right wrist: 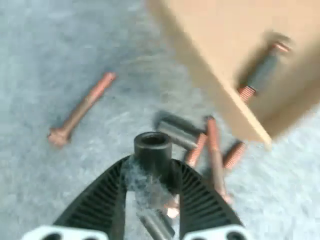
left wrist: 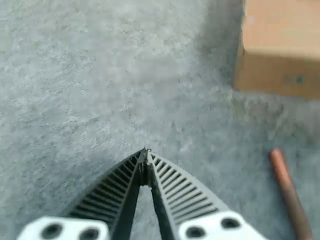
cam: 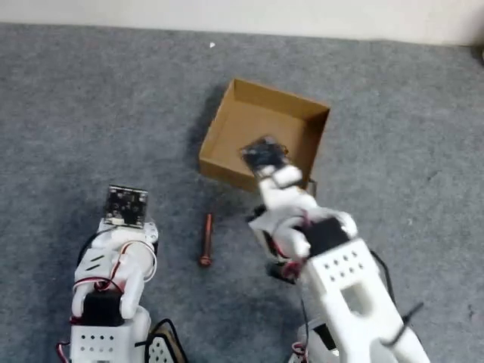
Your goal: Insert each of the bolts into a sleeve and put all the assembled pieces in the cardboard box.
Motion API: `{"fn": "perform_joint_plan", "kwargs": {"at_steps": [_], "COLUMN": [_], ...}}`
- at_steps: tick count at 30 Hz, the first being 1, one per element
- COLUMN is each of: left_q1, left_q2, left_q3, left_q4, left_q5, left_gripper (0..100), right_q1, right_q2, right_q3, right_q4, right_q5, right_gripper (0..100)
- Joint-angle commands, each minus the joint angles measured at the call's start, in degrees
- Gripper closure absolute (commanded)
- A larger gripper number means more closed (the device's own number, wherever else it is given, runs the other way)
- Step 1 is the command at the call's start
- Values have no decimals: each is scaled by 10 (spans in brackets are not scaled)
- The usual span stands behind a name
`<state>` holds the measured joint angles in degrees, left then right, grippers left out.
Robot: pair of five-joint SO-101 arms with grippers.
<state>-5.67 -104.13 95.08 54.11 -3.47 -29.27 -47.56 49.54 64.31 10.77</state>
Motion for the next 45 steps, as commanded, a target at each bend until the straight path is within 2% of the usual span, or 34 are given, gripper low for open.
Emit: {"fn": "perform_joint_plan", "kwargs": {"at_steps": [1,10,13,21,28,33,38,45], "left_q1": [-9,-3,34,128,208,247,247,234], "left_q2": [-2,4,44,391,633,727,799,924], "left_q3": [-69,-160,-193,-359,-429,-451,-450,-455], "left_q4": [84,130,155,165,162,153,82,17], "left_q5": [-55,-72,-112,-118,27,82,139,154], "left_gripper": [990,950,950,921,749,744,744,745], "right_q1": [30,119,128,129,159,160,160,160], "right_q2": [-88,-257,-284,-289,-289,-289,-291,-291], "right_q3": [40,169,190,196,196,196,196,196], "right_q4": [2,-80,-96,-105,-106,-106,-106,-106], "right_q5": [-16,-47,-47,-47,-47,-47,-47,-45], "right_gripper": [994,994,993,993,993,993,993,993]}}
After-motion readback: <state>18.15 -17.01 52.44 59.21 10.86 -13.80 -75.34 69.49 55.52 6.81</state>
